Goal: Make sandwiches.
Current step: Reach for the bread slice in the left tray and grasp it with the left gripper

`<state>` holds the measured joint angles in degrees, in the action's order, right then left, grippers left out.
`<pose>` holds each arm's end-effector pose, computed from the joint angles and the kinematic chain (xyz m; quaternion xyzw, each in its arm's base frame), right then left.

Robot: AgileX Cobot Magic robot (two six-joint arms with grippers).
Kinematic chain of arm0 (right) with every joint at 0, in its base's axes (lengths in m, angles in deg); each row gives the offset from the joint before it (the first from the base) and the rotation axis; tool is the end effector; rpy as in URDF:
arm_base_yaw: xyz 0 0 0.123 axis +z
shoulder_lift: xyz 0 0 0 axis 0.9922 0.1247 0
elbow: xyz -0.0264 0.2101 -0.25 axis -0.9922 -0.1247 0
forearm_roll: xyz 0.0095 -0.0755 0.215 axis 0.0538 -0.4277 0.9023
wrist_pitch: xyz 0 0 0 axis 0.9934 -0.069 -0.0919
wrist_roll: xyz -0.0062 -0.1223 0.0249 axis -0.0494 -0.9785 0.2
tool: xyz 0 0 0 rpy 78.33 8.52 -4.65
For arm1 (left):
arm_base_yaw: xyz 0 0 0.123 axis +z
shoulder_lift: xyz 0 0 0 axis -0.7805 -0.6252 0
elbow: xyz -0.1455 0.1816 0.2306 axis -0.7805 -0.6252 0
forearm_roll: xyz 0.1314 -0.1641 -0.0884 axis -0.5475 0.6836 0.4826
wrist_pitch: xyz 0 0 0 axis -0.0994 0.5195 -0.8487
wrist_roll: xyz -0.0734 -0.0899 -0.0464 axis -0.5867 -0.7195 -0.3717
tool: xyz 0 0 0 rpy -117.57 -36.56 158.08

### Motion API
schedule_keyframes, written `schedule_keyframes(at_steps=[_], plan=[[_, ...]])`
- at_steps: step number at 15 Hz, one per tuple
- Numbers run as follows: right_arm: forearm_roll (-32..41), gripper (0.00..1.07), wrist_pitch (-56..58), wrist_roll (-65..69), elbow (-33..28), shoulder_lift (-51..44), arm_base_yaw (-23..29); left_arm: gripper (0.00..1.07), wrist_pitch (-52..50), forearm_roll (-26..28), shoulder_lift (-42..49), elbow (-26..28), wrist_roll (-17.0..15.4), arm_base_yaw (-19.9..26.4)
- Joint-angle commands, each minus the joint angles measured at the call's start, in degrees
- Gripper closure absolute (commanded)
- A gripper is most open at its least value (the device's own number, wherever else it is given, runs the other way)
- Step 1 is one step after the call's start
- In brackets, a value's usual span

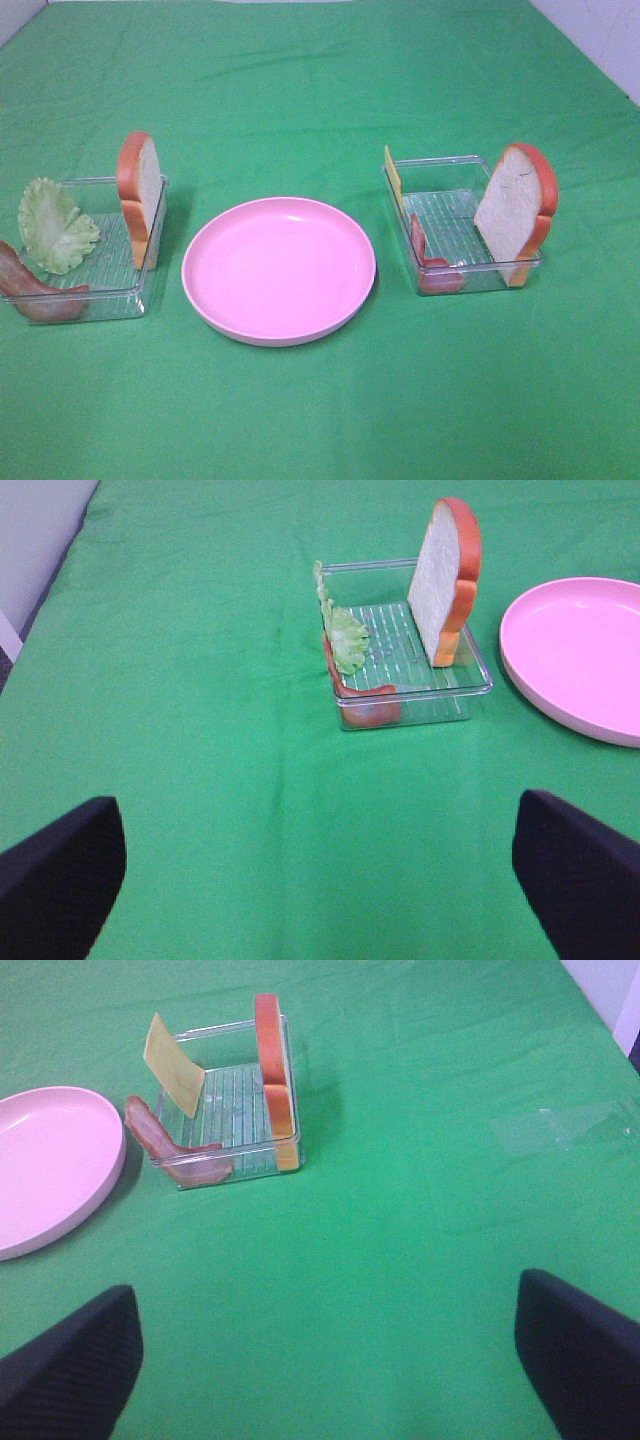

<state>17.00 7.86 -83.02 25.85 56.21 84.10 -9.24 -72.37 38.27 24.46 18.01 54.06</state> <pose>-0.0405 0.0081 0.2502 0.0159 0.8524 0.0633 0.5188 -0.0385 -0.0082 0.2508 -0.0045 0.8495 -0.0070 0.5275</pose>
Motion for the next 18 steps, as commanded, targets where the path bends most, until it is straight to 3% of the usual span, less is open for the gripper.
schedule_keyframes(at_steps=[1,13,16,18], plan=[[0.11,0.11,-0.86,-0.97,-0.06,-0.8,-0.11,0.08,-0.52,0.06,1.15,-0.06,-0.06,0.06],[0.11,0.11,-0.86,-0.97,-0.06,-0.8,-0.11,0.08,-0.23,0.74,-2.12,0.06,-0.11,0.06],[0.11,0.11,-0.86,-0.97,-0.06,-0.8,-0.11,0.08,2.52,0.06,-12.15,4.93,2.35,0.06],[0.11,0.11,-0.86,-0.97,-0.06,-0.8,-0.11,0.08,4.47,0.06,-20.28,9.68,2.35,0.06]])
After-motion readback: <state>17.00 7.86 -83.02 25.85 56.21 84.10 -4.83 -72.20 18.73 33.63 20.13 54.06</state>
